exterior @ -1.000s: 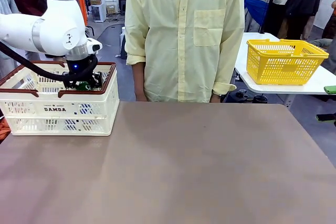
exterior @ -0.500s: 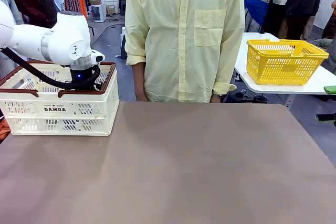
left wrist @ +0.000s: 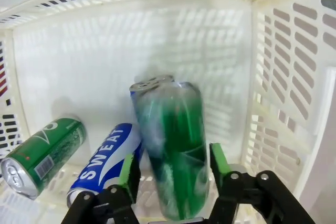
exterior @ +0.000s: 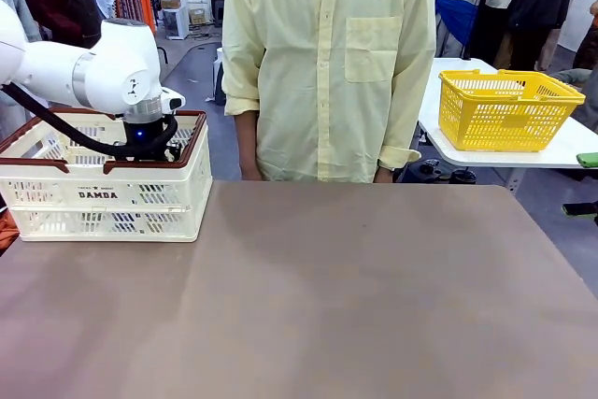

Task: Place the drinks into the Shopping basket.
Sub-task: Pick up one drink and place it into the Shopping basket.

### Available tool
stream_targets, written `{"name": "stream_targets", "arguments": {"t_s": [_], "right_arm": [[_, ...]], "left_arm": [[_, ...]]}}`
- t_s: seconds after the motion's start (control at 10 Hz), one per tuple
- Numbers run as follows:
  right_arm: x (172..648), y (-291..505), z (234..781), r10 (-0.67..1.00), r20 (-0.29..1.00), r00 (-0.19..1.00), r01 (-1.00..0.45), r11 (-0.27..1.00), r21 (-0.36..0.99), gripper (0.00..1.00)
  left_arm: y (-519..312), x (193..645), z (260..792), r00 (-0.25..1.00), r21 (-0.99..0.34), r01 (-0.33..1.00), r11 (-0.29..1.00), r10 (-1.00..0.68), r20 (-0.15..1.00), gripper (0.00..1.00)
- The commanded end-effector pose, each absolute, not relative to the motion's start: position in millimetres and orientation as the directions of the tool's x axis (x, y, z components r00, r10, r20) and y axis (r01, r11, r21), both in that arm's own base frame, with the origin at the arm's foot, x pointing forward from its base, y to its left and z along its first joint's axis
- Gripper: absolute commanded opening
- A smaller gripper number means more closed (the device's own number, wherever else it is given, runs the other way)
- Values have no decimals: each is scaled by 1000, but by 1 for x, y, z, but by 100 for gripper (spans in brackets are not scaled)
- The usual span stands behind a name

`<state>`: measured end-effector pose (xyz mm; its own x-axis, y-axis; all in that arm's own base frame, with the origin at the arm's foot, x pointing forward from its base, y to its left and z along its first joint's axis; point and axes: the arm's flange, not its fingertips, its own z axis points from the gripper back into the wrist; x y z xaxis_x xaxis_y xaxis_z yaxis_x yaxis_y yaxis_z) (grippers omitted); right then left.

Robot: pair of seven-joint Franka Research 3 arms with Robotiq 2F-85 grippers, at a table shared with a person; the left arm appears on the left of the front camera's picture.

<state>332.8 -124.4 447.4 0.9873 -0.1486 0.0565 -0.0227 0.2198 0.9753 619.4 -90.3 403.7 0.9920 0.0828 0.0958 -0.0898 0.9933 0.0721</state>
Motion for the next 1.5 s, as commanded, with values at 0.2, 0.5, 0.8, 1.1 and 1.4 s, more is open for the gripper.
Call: {"name": "stream_targets", "arguments": {"t_s": [0.2, 0.5, 0.8, 1.1, 1.4], "right_arm": [[332, -124, 452, -153, 39, 987, -4, 220, 976, 100], [332, -124, 452, -153, 39, 987, -4, 220, 976, 100], [332, -124, 452, -153, 39, 987, -4, 220, 976, 100], [332, -124, 452, -153, 39, 987, -4, 220, 976, 100], [332, -124, 452, -153, 39, 987, -4, 220, 976, 100]], "left_arm": [[-87, 620, 424, 989, 58, -108, 993, 101, 112, 100], [-82, 613, 446, 982, -44, -130, 990, 135, 132, 100], [-64, 573, 497, 972, -237, -156, 959, 192, 136, 100], [-38, 523, 538, 953, -476, -229, 849, 296, 70, 100], [32, 459, 515, 991, -803, -66, 592, -56, -122, 100]]}}
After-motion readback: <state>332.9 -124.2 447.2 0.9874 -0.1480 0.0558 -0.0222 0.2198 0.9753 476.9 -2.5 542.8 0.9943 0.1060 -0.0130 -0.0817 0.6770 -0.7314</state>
